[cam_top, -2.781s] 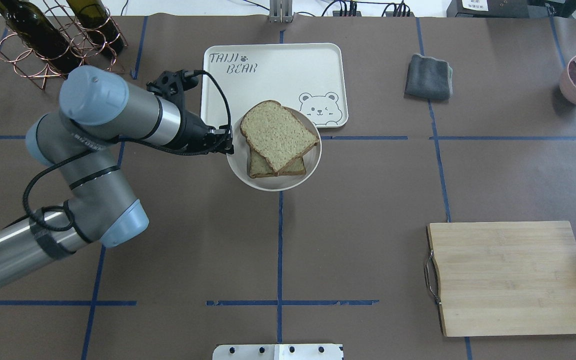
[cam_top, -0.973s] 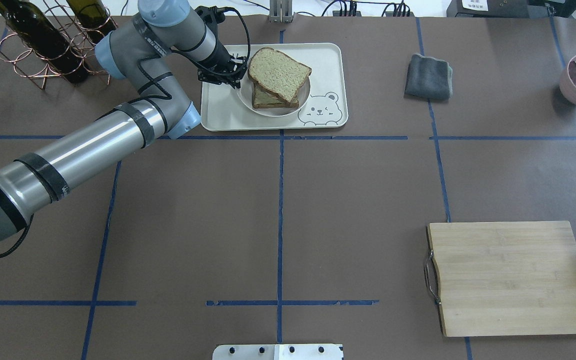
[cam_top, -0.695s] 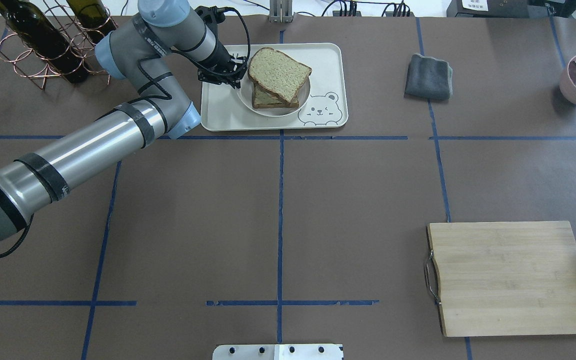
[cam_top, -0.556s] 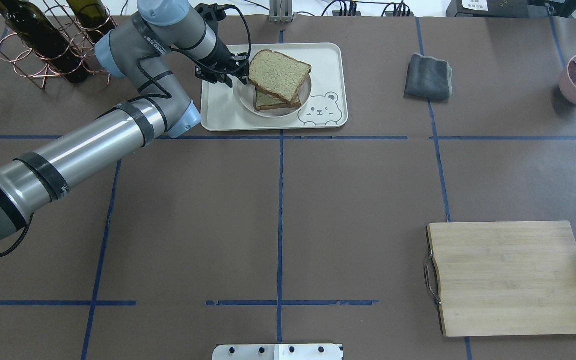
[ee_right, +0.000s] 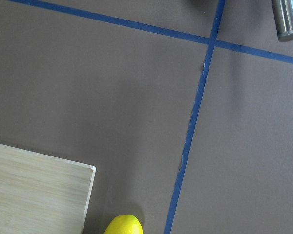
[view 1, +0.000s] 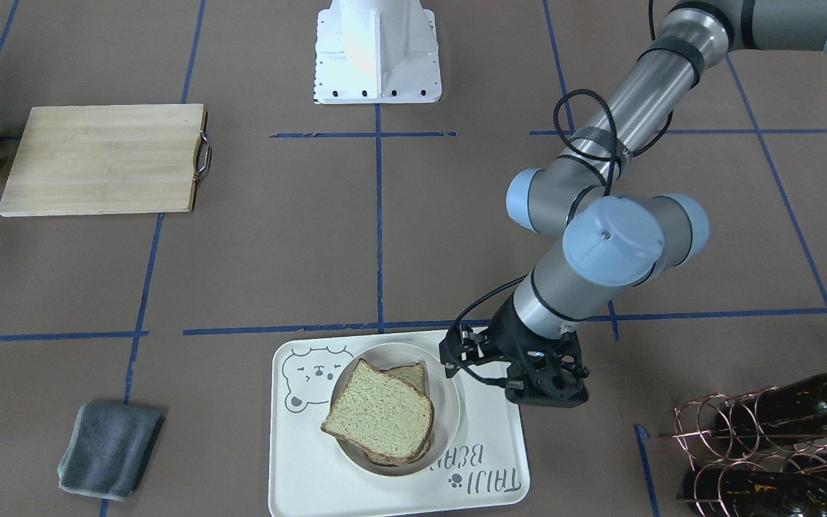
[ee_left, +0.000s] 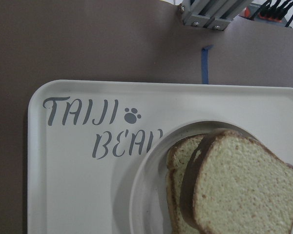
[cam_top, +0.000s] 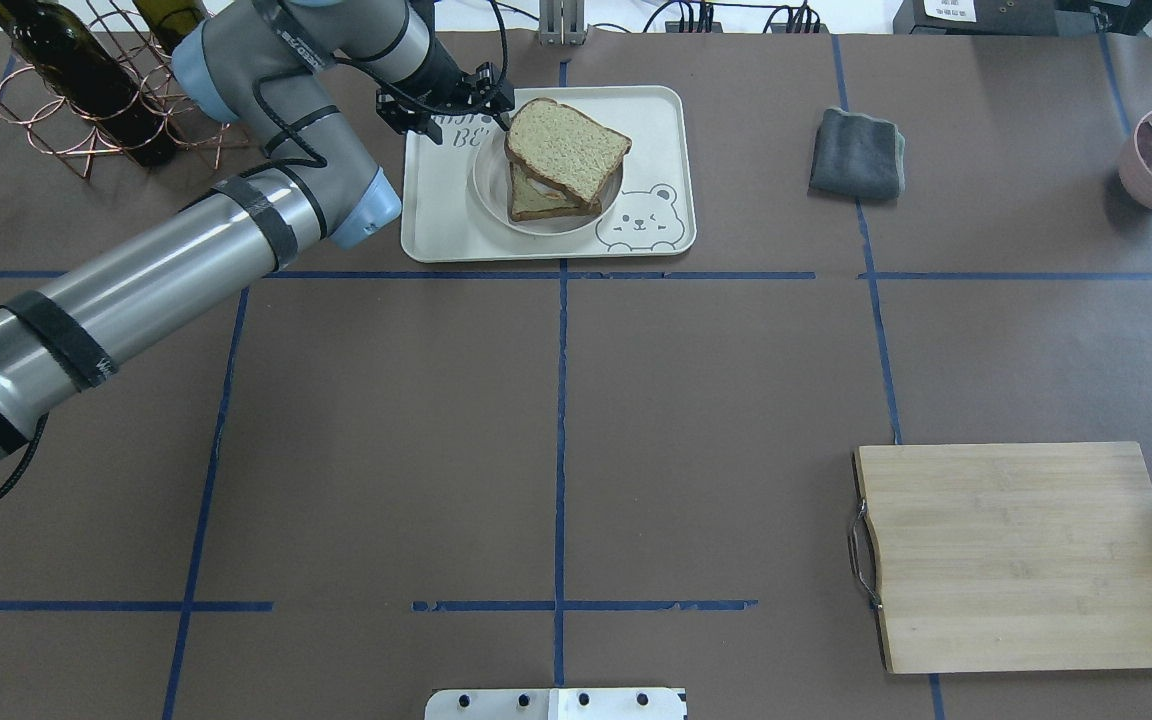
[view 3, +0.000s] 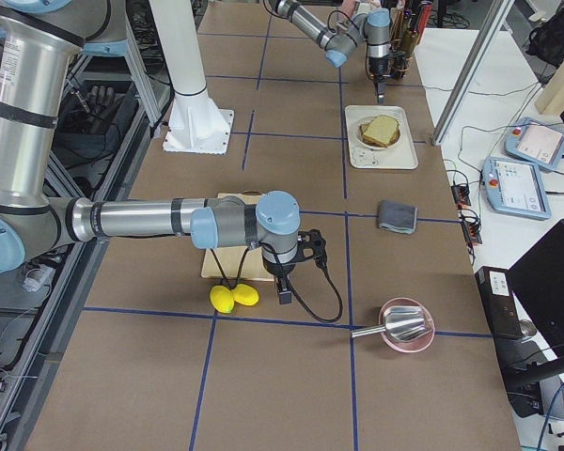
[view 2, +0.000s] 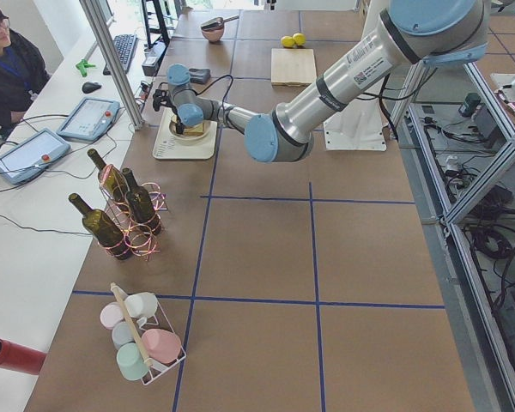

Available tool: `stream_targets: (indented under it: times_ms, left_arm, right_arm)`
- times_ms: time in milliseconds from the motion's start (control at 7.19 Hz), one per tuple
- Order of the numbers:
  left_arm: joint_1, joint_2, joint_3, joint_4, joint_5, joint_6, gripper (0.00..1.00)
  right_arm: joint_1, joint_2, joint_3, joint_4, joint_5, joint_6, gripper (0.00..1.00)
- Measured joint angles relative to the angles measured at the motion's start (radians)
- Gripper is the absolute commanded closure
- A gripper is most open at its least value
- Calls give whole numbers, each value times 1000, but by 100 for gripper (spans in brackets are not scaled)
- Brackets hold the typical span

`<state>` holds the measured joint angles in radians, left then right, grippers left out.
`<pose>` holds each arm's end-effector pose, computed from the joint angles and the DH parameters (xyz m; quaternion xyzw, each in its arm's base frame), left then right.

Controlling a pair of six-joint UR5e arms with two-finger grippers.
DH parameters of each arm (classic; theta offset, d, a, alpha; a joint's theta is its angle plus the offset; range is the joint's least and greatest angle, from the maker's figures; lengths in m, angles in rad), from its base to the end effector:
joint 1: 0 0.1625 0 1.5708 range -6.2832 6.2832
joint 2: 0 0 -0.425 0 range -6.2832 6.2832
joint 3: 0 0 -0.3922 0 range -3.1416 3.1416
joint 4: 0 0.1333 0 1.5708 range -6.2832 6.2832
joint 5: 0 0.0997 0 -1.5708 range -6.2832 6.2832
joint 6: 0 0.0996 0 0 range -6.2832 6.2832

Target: Make sandwich and place on tray

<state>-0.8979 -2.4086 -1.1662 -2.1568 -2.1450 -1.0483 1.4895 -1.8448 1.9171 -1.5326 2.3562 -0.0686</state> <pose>0.4337 -0.6713 0.2411 0.1176 0.5159 -0.0205 0.8483 0.0316 -0.3869 0.6023 0.0486 -0.3824 -0.0901 0.9183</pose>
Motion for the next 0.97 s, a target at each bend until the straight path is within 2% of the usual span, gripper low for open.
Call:
stream_targets:
  times_ms: [278, 556, 834, 973]
  left_arm:
    - [-7, 225, -295, 48, -1, 67, 0]
    - [-27, 408, -531, 142, -2, 196, 0]
    - [-97, 613, -700, 213, -3, 391, 0]
    - [-166, 712, -732, 224, -14, 530, 0]
  right_arm:
    - [0, 0, 1, 1, 0, 20, 0]
    - [0, 0, 1, 2, -3, 21, 0]
    - [0, -1, 1, 2, -5, 21, 0]
    - [0, -1, 0, 2, -6, 20, 0]
